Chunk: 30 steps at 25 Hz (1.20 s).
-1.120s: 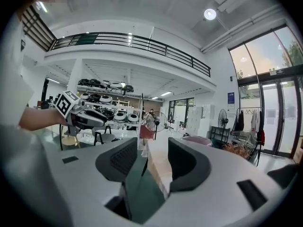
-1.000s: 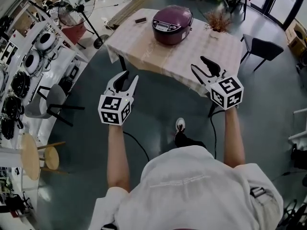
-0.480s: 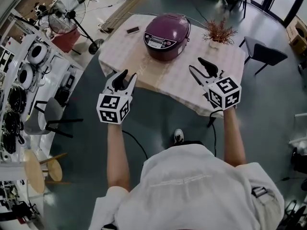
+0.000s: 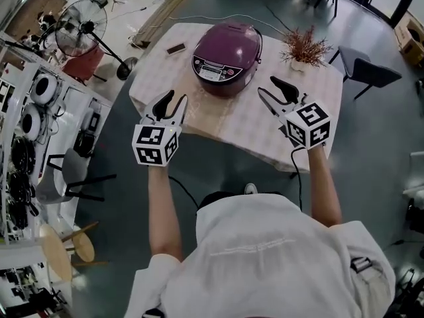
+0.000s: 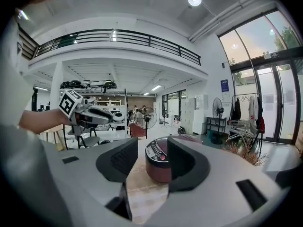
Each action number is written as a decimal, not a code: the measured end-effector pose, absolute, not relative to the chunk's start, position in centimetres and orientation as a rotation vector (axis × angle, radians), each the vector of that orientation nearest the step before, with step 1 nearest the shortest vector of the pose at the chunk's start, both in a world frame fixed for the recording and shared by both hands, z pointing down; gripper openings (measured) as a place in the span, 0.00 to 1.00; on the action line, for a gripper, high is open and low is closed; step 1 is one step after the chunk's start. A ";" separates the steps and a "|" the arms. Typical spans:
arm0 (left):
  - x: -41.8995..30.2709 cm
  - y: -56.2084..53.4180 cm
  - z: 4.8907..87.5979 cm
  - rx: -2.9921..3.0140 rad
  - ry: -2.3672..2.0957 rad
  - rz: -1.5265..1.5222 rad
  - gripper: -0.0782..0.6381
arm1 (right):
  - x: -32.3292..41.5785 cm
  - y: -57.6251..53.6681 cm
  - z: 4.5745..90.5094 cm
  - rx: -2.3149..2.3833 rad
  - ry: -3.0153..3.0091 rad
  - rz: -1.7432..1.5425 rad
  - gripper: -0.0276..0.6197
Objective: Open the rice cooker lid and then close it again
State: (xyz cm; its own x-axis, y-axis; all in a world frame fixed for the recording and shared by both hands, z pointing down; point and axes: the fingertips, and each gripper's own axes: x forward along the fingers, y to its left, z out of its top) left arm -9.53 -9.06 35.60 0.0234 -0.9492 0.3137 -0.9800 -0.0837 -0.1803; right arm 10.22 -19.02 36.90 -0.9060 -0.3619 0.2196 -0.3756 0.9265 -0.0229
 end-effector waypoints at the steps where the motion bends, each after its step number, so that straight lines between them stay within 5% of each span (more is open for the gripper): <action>1: -9.8 -9.6 35.8 2.194 -2.052 0.555 0.33 | 10.0 -19.4 37.1 0.571 -2.876 0.105 0.33; 30: -12.5 -26.6 43.8 2.720 -1.173 1.164 0.29 | 5.1 -23.0 42.4 1.113 -2.618 0.315 0.34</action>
State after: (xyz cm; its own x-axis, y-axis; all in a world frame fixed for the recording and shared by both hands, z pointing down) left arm -12.47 -26.55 43.82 0.4611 -0.6445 0.6099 -0.6146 -0.7277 -0.3044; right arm 5.07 -23.01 42.43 -0.6646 -0.6670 0.3368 -0.7279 0.6797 -0.0902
